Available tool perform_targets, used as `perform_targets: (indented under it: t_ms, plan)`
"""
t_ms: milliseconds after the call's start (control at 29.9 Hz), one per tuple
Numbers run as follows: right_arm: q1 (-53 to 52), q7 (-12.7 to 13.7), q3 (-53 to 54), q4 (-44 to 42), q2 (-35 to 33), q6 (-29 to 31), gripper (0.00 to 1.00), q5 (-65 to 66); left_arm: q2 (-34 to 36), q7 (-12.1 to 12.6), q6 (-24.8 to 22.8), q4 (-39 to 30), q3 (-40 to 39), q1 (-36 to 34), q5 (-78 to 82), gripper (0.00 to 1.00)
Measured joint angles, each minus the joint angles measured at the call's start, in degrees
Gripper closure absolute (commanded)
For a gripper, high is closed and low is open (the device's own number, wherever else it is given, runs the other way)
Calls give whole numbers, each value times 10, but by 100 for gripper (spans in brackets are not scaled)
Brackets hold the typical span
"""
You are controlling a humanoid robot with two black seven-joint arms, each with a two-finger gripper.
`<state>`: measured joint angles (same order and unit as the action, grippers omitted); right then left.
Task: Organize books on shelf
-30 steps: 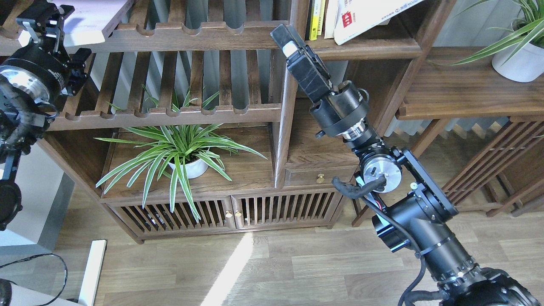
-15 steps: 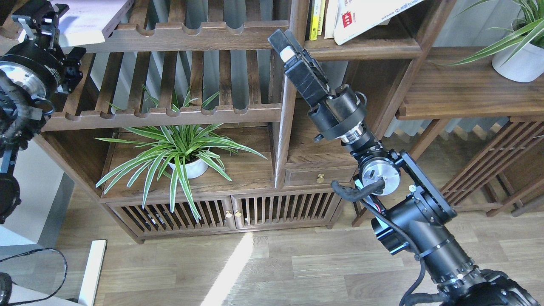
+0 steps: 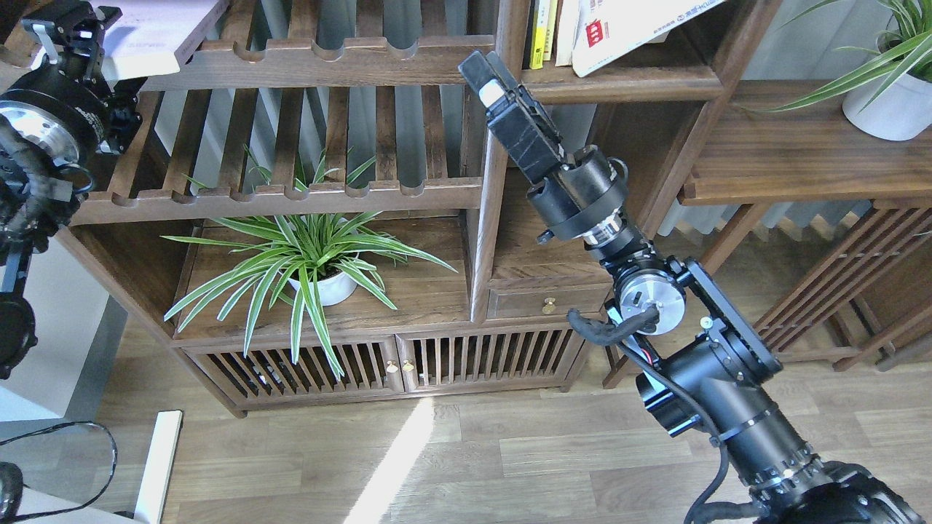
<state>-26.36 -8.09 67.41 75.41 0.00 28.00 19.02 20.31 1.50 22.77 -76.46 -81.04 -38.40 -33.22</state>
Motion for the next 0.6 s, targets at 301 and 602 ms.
perform_targets:
  t_ms: [301,602]
  plan:
    - [0,0,0,0,0,0,8,0,1,-5,0,0,0,0,0,48]
    - [0,0,0,0,0,0,8,0,2,-10,-1,2,-16,0,-1,60]
